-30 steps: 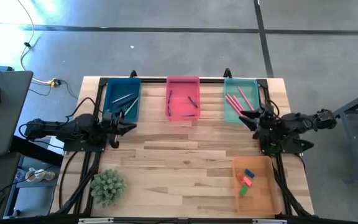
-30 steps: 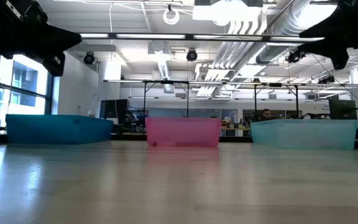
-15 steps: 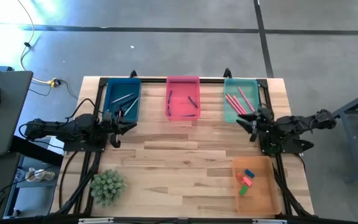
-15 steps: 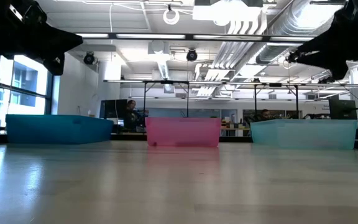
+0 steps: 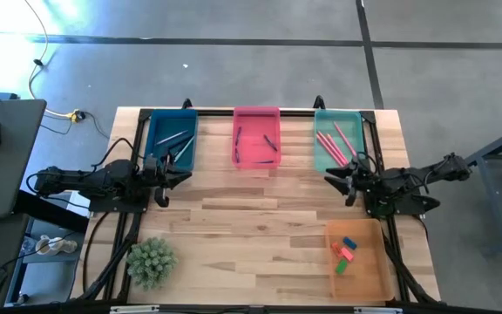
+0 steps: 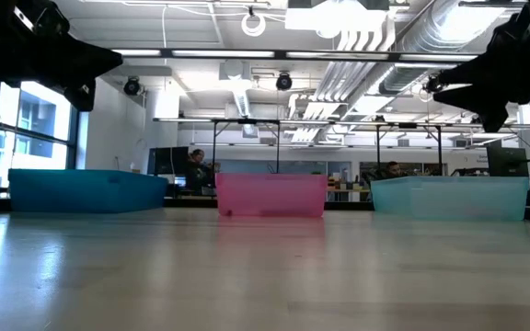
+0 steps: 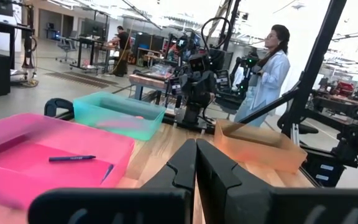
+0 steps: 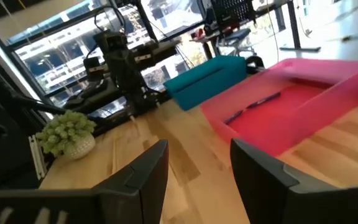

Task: Sort crayons/erasers/pens/pencils in bins
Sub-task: Return to Home Position

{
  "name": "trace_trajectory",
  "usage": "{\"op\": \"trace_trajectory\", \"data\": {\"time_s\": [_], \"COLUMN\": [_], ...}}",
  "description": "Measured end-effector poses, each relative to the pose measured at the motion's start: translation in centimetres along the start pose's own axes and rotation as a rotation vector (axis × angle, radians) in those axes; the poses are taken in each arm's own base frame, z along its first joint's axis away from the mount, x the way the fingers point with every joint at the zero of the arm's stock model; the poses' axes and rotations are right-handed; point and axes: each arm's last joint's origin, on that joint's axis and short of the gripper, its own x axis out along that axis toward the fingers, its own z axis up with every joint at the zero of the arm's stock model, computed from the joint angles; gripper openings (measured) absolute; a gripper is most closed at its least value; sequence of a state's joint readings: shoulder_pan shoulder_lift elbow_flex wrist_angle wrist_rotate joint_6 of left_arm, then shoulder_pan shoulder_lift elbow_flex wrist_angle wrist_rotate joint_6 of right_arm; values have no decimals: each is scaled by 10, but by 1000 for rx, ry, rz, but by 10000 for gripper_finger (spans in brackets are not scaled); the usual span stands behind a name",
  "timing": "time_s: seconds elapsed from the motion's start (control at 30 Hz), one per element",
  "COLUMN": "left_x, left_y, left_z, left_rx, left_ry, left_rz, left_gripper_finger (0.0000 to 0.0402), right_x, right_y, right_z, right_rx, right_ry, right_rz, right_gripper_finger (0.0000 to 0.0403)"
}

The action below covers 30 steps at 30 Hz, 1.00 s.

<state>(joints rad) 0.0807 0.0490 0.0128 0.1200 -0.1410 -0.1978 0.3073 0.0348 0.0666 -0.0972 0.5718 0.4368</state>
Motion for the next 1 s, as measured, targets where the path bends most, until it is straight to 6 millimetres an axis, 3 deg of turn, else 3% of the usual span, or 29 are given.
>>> {"op": "trace_trajectory", "data": {"time_s": [0.5,1.0], "left_x": [0,0], "left_y": [0,0], "left_z": [0,0], "left_rx": [0,0], "left_ry": [1,1], "left_rz": [2,1], "left_gripper_finger": [1,1], "right_x": [-1,-1], "right_y": [-3,-3], "right_z": [1,1], "right_rx": [-127,-124], "right_ry": [-25,-25], "right_rz": [-61,-62], "right_gripper_finger": [165,165]}}
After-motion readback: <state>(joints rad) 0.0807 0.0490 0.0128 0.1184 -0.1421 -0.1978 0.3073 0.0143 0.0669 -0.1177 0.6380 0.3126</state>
